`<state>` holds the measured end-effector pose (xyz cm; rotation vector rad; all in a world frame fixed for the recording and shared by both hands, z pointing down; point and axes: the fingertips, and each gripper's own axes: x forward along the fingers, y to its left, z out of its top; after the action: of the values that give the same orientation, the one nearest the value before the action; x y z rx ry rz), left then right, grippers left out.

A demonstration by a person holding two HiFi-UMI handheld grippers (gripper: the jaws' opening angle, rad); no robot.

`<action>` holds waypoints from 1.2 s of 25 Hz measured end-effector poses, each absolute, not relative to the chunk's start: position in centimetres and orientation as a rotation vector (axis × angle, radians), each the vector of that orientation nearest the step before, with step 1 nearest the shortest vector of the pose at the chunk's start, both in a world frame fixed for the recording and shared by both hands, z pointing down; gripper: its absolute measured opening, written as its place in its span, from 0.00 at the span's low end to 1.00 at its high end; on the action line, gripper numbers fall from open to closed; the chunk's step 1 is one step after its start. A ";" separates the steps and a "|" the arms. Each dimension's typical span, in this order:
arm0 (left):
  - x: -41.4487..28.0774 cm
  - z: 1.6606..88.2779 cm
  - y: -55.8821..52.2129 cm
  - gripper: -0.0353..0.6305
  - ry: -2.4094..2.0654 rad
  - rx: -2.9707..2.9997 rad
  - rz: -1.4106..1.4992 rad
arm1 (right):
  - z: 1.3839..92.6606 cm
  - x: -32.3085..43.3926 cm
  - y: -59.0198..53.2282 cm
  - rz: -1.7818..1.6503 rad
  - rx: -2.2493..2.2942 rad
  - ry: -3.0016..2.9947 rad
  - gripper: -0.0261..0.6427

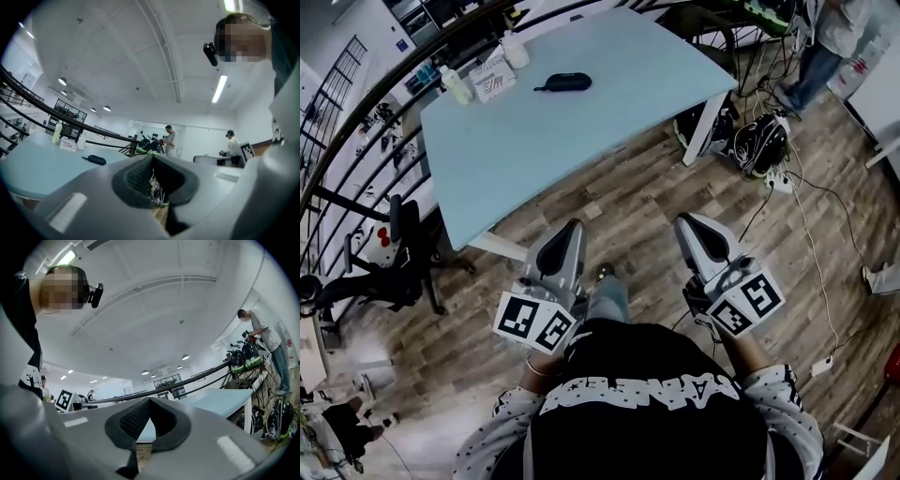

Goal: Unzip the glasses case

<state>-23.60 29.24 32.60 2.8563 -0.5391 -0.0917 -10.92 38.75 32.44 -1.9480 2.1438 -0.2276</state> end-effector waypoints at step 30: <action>-13.9 34.1 7.4 0.05 -0.362 2.735 -0.095 | 31.5 -2.6 20.2 -0.272 -2.169 2.046 0.04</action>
<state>-13.89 7.41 34.14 2.7351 -0.3615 -0.0948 -2.55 20.20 31.52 -2.1693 2.0462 -0.2720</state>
